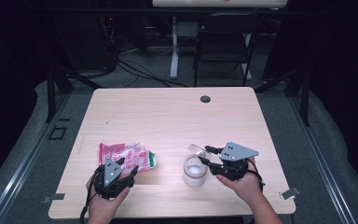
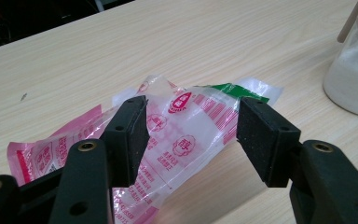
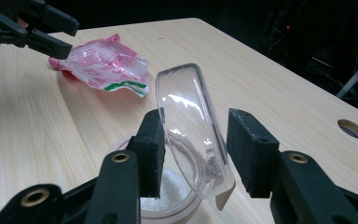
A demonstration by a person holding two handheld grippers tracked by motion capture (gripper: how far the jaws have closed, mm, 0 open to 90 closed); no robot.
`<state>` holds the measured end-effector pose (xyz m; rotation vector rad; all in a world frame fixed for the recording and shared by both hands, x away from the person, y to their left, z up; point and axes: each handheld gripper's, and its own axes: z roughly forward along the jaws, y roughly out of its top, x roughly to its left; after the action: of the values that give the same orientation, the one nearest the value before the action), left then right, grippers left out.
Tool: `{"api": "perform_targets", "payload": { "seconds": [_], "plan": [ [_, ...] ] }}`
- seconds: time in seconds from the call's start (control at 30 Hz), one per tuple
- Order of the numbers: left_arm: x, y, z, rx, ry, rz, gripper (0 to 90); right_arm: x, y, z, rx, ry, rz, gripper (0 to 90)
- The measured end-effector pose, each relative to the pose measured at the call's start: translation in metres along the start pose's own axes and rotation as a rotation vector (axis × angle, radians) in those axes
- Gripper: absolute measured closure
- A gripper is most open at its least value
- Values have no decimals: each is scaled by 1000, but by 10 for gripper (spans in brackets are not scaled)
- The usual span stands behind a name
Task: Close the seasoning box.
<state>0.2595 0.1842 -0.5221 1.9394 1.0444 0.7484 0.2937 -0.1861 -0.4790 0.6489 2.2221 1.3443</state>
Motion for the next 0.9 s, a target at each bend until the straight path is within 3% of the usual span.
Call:
{"api": "perform_targets", "payload": {
  "seconds": [0.9],
  "plan": [
    [1, 1, 1, 2, -4, -2, 414, 15, 2, 3, 15, 45, -58, 486]
  ]
}}
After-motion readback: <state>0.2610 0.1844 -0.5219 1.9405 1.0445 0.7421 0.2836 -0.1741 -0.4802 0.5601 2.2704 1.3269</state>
